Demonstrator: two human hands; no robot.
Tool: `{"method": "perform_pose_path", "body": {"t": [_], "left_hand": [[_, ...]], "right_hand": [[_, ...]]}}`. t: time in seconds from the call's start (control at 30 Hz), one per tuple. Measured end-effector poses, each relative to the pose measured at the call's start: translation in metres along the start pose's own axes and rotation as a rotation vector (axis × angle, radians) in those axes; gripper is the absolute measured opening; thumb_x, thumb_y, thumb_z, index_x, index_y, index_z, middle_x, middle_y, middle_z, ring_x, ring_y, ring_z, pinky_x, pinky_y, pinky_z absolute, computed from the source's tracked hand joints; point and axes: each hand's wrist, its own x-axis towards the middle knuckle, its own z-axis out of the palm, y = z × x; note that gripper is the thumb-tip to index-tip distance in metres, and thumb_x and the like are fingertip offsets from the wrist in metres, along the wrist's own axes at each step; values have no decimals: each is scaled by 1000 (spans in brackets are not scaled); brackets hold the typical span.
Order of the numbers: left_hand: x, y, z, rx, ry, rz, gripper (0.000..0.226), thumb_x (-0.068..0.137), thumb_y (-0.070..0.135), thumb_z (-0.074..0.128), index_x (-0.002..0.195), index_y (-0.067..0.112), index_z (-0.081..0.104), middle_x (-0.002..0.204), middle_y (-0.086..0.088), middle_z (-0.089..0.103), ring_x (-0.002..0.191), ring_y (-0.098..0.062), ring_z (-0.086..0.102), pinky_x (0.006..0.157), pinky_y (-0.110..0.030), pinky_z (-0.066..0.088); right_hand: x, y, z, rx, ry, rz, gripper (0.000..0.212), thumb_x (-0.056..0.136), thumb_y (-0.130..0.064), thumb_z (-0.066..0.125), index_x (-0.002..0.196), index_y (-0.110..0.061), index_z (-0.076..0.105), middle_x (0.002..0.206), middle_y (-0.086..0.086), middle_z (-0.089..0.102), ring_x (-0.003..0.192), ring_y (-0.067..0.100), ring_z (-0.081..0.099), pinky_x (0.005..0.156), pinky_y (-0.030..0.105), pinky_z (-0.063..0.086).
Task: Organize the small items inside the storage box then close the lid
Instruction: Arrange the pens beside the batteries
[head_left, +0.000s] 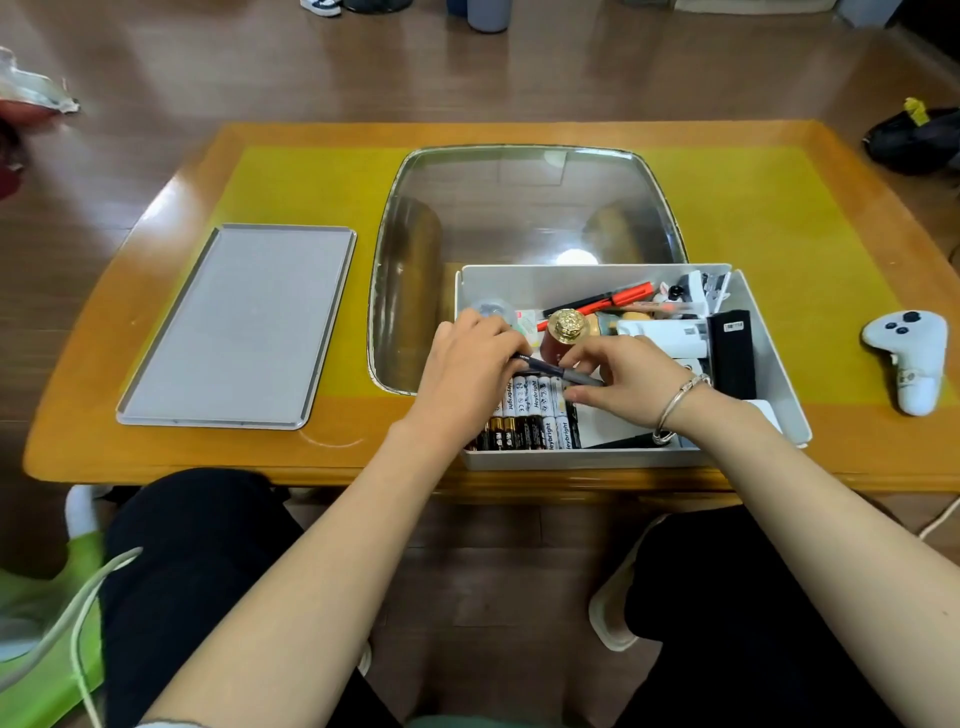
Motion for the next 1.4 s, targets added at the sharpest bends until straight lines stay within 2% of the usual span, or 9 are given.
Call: {"method": "perform_pose_path", "body": {"t": [0.13,0.23,0.4,0.5,0.77,0.97,1.13,1.23,1.4], "left_hand": [[2,5,2,-4,8,-25,14,91,22,61,102,16,68,103,-1,64,96,-21,49,79,-32,34],[-1,16,7,-29,-19,-51,12,90,10,57,101,10,61,102,-6,57,91,-23,50,77,-33,42],[-6,25,22,-90,-331,-124,34,100,27,43,125,5,48,125,-10,48,113,-26,47,93,-39,43],[-3,30,25,-68,-494,-190,46,102,36,34,135,4,41,138,-12,41,126,-28,40,100,-43,38],[1,32,24,20,-693,-262,73,99,54,29,152,7,10,160,-12,3,147,-27,5,117,-48,12],[-2,33,25,24,-640,-262,70,97,56,31,148,9,23,156,-13,18,144,-29,15,112,-49,21],[-1,30,29,26,-669,-258,76,95,61,30,151,11,17,160,-11,4,147,-28,1,115,-51,14],[0,29,31,17,-725,-317,81,92,65,30,152,13,13,160,-15,-2,147,-31,-2,114,-52,13],[-2,28,30,40,-704,-304,79,91,66,29,149,13,22,158,-18,8,145,-33,8,113,-52,18]], "right_hand": [[6,1,6,-184,118,20,13,84,-24,67,94,-16,68,91,4,69,87,24,60,74,27,40],[13,1,13,-269,158,69,12,85,-21,64,94,-14,69,95,9,65,92,28,57,75,31,40],[26,0,26,-341,138,129,15,86,-17,61,99,-9,67,99,12,65,95,30,59,77,33,44],[31,0,30,-375,152,143,15,88,-13,58,100,-8,66,97,15,66,94,32,60,76,34,46],[39,5,35,-400,102,115,24,88,-4,52,106,-13,65,100,13,66,95,33,60,76,35,47],[41,4,38,-490,81,31,38,90,-8,48,127,-18,50,97,13,65,89,33,62,69,36,50],[44,0,36,-604,48,55,27,89,-8,50,110,-19,63,102,7,65,98,29,61,71,34,47],[45,-2,36,-629,14,57,28,89,-7,51,112,-17,63,110,6,62,102,30,60,75,35,48],[44,-6,37,-669,-20,41,29,87,-5,53,112,-15,62,112,6,60,105,31,59,75,36,48]]}}
